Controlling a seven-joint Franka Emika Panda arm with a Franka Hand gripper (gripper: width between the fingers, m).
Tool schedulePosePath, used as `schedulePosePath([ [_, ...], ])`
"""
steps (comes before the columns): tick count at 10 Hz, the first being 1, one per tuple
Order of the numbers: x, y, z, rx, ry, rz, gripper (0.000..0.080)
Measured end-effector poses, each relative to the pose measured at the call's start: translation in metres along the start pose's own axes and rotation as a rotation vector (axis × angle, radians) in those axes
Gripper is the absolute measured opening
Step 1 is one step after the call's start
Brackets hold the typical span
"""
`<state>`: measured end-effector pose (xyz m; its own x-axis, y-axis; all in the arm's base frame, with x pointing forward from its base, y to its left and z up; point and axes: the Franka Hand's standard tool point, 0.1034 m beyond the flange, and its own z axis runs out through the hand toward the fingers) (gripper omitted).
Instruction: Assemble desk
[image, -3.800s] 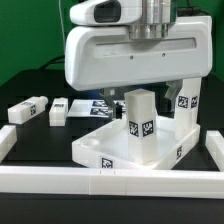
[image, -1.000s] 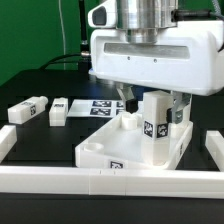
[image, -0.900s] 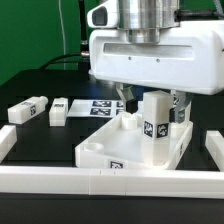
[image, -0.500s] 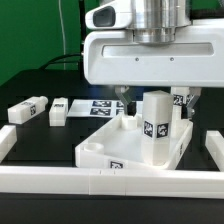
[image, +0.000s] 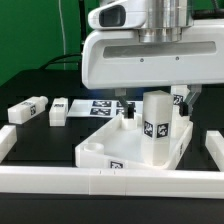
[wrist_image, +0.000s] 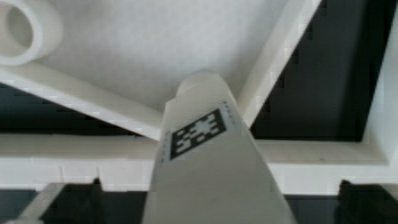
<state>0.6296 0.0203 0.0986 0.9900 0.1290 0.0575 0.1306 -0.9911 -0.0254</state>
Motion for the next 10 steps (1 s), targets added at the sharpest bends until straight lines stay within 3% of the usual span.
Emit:
schedulePosePath([
  [3,-0.0004,0.0004,0.0004,-0.013,-0.004,-0.05,0.0622],
  [5,-0.0005,0.0004,0.0006,-0.013,-0.004,-0.05,0.0285],
  [8,-0.0006,0.0004,0.0007,-0.013,-0.004,-0.024,0.0288],
  [10,-0.0005,0.0044,0.0001,0.015,0.002,0.179,0.0288],
])
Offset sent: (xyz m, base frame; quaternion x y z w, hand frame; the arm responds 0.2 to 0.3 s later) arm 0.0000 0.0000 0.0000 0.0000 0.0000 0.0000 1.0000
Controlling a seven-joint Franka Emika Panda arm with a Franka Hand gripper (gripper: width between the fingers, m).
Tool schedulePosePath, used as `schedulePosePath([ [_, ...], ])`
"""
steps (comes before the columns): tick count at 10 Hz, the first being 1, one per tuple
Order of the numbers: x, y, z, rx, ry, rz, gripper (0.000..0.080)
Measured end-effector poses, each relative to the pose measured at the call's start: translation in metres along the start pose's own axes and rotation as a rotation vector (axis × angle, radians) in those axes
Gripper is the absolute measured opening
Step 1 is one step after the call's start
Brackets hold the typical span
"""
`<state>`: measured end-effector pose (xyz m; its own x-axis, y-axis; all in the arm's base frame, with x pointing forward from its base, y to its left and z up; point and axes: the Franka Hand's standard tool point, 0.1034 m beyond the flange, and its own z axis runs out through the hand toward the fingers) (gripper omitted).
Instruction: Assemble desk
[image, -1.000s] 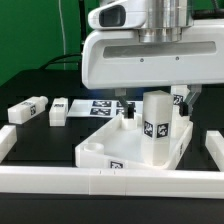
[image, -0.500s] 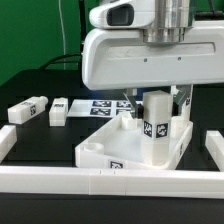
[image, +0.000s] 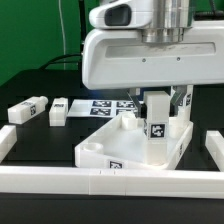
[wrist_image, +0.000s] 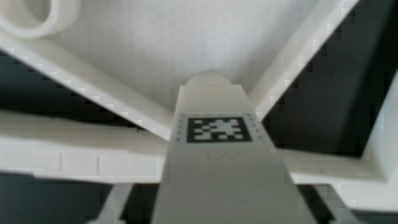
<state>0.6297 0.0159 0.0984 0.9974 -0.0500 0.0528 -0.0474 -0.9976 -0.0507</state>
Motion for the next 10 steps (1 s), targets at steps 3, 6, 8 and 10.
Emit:
schedulePosePath([
  [3,-0.0007,0.0007,0.0002,0.001,-0.002,0.35,0.0288],
  [6,-0.0016,0.0,0.0009,0.004,-0.008,0.66,0.029],
  [8,-0.0021,-0.0028,0.0013,0.001,-0.009,0.818,0.029],
  [10,-0.003,-0.0017,0.0011,-0.006,-0.01,0.881,0.0294],
])
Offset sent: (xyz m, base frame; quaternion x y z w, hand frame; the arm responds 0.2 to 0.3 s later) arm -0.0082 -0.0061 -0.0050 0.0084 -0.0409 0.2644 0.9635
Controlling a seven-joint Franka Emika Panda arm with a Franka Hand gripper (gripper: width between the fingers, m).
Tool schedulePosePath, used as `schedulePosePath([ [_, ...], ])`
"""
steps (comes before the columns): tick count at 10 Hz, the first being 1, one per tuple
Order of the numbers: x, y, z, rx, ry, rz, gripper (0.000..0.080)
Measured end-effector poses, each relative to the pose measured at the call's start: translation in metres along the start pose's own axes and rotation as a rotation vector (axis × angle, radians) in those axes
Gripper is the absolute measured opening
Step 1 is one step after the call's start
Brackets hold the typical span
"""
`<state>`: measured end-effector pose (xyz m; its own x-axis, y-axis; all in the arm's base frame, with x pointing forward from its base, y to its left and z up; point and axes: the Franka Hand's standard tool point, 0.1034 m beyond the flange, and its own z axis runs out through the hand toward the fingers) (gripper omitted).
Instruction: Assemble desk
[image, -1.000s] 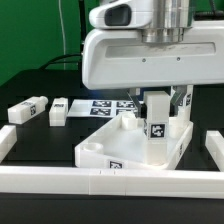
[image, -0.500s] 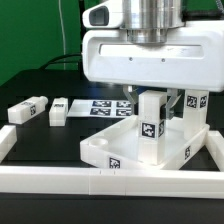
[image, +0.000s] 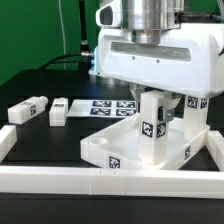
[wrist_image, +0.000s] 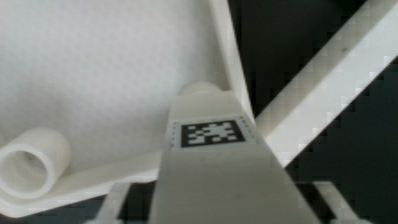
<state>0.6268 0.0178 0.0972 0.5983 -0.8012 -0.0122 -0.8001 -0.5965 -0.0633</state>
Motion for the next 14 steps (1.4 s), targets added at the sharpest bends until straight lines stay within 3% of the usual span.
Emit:
schedulePosePath([
  [4,0.0,0.003,0.0,-0.011,-0.003,0.041,0.0301],
  [6,-0.001,0.001,-0.001,-0.007,-0.002,-0.011,0.055],
  [7,-0.003,-0.001,-0.004,-0.003,0.0,-0.057,0.062],
  [10,-0.019,-0.001,-0.018,0.007,-0.005,-0.149,0.0644],
  [12,-0.024,0.009,-0.028,0.021,0.003,-0.259,0.0648],
  [14,-0.025,0.012,-0.027,0.02,0.0,-0.265,0.0648],
])
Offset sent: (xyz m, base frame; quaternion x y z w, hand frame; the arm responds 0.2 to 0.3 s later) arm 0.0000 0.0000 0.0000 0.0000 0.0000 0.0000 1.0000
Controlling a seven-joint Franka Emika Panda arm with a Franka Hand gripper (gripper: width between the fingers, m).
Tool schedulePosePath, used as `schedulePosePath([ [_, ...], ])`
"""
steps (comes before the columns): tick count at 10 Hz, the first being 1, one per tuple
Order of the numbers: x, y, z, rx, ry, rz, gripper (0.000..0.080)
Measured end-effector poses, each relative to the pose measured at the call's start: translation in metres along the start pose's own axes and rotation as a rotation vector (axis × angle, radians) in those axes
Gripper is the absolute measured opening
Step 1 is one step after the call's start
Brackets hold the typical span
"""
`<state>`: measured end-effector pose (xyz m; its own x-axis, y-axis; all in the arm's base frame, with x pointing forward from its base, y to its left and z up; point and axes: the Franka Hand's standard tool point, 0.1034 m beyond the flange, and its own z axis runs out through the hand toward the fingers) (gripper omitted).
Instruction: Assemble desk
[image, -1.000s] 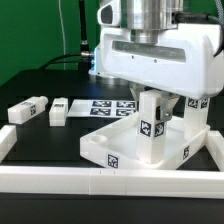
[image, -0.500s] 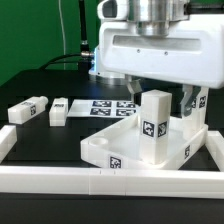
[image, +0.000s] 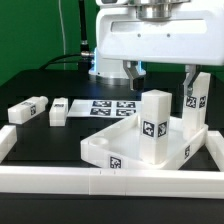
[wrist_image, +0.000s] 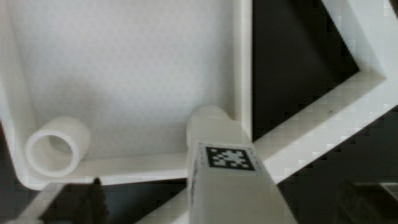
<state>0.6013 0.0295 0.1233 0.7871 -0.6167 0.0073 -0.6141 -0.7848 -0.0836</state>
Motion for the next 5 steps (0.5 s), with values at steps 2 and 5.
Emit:
schedulePosePath([
  [2,0.0,0.0,0.001,-0.001,-0.001,-0.001,0.0648],
  [5,-0.011,0.016,0.009,0.01,0.034,-0.042,0.0648],
])
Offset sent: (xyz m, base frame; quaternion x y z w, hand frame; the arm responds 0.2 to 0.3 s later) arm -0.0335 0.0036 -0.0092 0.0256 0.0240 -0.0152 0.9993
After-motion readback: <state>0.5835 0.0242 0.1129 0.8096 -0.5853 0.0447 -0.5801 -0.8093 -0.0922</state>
